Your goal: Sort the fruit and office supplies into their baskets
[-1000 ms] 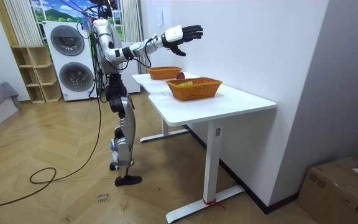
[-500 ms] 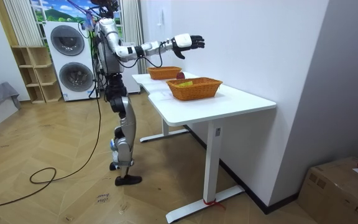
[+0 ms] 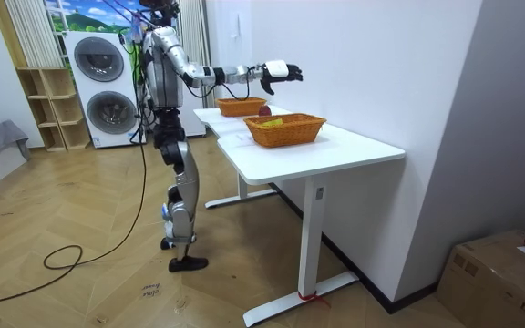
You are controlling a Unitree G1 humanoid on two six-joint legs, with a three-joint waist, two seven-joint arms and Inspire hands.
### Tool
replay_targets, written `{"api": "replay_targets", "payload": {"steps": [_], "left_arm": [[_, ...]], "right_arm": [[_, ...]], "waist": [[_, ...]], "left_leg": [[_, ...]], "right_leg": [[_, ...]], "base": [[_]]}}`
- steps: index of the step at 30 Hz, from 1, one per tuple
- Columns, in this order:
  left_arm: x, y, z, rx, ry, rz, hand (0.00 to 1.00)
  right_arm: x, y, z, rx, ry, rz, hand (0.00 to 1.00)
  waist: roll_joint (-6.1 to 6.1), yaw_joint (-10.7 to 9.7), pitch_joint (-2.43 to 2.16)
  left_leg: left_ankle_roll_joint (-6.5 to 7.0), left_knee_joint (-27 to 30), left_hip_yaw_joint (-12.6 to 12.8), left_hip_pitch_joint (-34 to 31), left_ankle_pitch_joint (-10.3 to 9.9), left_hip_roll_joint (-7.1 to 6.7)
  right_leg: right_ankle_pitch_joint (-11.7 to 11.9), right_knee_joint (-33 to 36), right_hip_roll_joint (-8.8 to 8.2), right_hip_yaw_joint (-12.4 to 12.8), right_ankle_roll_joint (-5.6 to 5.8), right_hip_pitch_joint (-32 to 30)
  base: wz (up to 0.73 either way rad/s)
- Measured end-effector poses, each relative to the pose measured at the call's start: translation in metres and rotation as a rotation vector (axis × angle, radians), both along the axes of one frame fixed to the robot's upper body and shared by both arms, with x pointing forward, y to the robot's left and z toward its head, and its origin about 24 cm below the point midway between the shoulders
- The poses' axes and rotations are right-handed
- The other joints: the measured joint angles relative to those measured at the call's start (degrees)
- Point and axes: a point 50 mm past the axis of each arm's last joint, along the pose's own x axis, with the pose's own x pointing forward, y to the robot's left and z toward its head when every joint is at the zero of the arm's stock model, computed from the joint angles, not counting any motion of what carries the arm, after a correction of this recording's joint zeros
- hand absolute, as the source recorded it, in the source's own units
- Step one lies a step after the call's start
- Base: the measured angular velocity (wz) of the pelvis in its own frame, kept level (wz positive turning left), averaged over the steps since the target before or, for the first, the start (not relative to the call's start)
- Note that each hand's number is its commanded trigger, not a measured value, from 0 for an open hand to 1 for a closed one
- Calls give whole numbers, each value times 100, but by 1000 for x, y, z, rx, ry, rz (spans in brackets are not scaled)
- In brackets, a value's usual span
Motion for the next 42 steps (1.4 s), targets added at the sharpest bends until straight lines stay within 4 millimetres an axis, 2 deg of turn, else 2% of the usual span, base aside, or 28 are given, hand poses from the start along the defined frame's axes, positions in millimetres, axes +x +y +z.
{"api": "replay_targets", "payload": {"steps": [3, 15, 27, 32, 37, 42], "left_arm": [[-4, 0, 0, 0, 12, 4, 0], [-5, 0, -1, 0, 21, 0, 0], [-3, -1, -2, -18, 29, -15, 0], [-1, -2, -2, -24, 30, -17, 0], [5, -5, -3, -28, 34, -72, 0], [5, -5, -3, -28, 36, -73, 0]], "right_arm": [[0, 5, -3, -41, 13, 18, 0], [0, 7, -3, -168, 27, 31, 0], [0, 21, -13, -277, 82, 108, 0], [0, 26, -20, -318, 107, 128, 0], [-2, 28, -44, -352, 219, 161, 0], [-2, 25, -49, -354, 249, 158, 0]], "waist": [[16, 18, 20], [14, 36, 18], [7, 34, 13], [8, 123, 14], [-25, 244, 29], [-52, 302, 48]], "left_leg": [[0, 0, 7, -4, 0, 8], [-2, 0, 17, -38, 1, 11], [-6, 50, -63, -137, 4, 2], [-6, 50, -108, -142, 4, 0], [-6, 53, -129, -147, 5, 0], [-7, 50, -132, -159, 6, 5]], "right_leg": [[2, -14, -6, -3, 2, -20], [7, -15, -10, -16, -5, -67], [27, -2, -7, -153, -15, -63], [28, -8, -2, -156, -15, -67], [28, -17, -2, -159, -15, -85], [28, -19, -4, -169, -15, -99]], "base": [[0], [0], [5], [1], [2], [0]]}}
